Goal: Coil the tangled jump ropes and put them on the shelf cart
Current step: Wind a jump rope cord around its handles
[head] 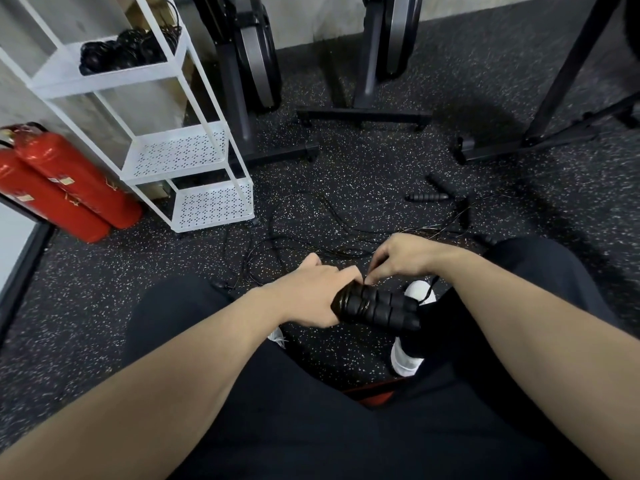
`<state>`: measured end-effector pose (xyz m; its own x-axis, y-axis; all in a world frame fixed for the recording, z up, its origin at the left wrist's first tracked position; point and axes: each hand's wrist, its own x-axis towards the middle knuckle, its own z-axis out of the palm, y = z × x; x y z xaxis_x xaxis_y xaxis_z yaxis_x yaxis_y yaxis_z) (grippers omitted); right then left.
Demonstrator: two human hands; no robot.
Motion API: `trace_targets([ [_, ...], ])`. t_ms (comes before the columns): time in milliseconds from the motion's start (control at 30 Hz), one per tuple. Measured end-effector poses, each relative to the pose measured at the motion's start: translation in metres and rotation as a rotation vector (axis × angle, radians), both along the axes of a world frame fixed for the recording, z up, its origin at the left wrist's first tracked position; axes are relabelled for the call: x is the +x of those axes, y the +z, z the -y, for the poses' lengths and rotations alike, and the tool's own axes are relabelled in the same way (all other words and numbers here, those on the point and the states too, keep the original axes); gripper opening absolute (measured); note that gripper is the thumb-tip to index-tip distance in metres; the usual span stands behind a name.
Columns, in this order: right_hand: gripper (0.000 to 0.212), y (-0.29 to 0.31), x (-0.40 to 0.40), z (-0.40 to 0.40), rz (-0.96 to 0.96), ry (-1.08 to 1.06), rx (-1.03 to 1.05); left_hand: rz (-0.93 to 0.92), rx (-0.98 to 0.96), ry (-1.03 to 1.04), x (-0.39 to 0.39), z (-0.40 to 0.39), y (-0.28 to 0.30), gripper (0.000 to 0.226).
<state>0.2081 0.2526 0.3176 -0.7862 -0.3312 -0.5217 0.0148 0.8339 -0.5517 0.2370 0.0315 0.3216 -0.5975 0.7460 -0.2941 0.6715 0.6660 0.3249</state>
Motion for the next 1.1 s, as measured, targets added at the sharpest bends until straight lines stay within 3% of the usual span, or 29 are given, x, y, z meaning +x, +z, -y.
trace_targets([
  [167, 0.028, 0.006, 0.002, 0.01, -0.12, -0.032, 0.166, -0.069, -0.137, -0.004, -0.003, 0.002, -0.005, 0.039],
  [367, 0.016, 0.006, 0.012, 0.035, -0.269, -0.008, 0.211, -0.124, -0.255, 0.092, -0.004, -0.003, -0.011, 0.035],
  [600, 0.029, 0.006, 0.024, 0.062, -0.245, -0.091, 0.063, -0.073, -0.334, 0.357, -0.007, -0.004, -0.015, 0.081],
  [800, 0.026, 0.01, 0.037, 0.078, -0.327, -0.126, -0.075, -0.163, -0.388, 0.387, -0.011, -0.008, -0.006, 0.047],
  [967, 0.02, 0.01, 0.035, 0.081, -0.239, -0.329, -0.281, 0.086, -0.149, 0.747, -0.022, 0.001, -0.014, 0.032],
  [1100, 0.024, 0.013, 0.031, 0.078, -0.217, -0.369, -0.294, 0.147, 0.125, 0.935, -0.033, 0.015, -0.014, 0.028],
])
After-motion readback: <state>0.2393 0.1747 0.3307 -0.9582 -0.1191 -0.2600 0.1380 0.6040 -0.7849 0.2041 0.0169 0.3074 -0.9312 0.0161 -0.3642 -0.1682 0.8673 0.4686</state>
